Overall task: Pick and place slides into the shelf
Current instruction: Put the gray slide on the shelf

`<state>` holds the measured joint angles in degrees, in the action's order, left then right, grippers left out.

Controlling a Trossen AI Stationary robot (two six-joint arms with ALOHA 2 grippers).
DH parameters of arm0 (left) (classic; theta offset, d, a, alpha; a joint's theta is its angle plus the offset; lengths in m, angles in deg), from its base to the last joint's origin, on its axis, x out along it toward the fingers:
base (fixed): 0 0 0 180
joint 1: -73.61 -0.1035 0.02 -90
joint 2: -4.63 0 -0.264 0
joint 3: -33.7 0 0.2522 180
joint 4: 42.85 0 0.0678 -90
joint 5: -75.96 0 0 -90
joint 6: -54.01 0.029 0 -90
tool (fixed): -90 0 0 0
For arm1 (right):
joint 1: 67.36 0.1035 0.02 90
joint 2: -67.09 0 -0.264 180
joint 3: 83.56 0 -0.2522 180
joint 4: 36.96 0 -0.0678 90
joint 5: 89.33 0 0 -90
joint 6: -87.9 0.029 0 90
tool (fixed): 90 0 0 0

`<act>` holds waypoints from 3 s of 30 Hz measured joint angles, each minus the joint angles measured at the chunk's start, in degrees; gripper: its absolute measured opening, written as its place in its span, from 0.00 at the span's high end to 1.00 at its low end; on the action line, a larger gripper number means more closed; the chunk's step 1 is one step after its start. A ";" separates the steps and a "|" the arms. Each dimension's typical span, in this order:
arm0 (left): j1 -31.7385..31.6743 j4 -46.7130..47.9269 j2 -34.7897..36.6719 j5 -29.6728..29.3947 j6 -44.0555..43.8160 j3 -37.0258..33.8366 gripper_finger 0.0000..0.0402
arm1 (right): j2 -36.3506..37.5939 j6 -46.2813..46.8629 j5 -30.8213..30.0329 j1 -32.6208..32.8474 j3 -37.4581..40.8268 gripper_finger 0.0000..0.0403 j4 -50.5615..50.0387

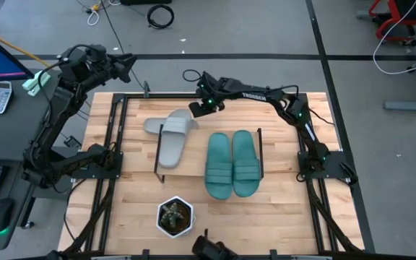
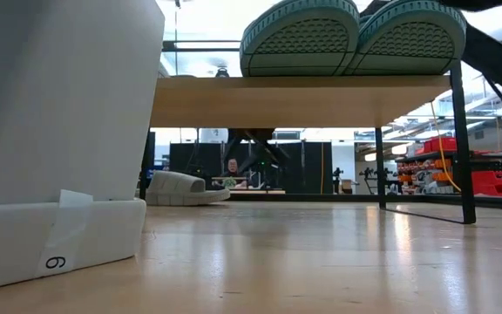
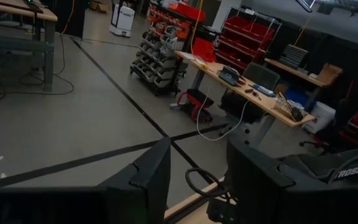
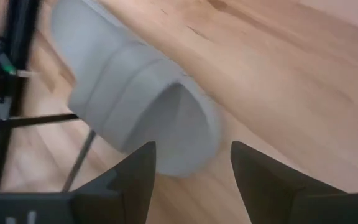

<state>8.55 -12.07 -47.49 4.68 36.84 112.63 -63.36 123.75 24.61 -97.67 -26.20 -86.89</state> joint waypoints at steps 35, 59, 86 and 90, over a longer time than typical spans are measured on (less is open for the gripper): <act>-3.47 30.59 -8.51 -3.94 0.17 0.00 0.70 | 1.19 -3.11 6.92 0.74 -0.04 0.47 -3.11; -2.10 45.41 -42.94 1.81 16.34 0.02 0.48 | 17.22 -11.67 1.58 -1.46 -0.08 0.47 -7.52; 2.53 41.88 -53.11 -7.25 17.94 -1.06 0.40 | 18.86 -11.49 -1.62 -1.28 -0.08 0.47 -7.51; 3.40 40.97 -53.11 -8.51 17.92 -1.61 0.44 | 18.86 -11.47 -1.62 -1.28 -0.08 0.47 -7.50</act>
<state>11.95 28.90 -100.60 -3.83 54.76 111.02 -44.50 112.28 22.99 -98.96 -26.28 -94.39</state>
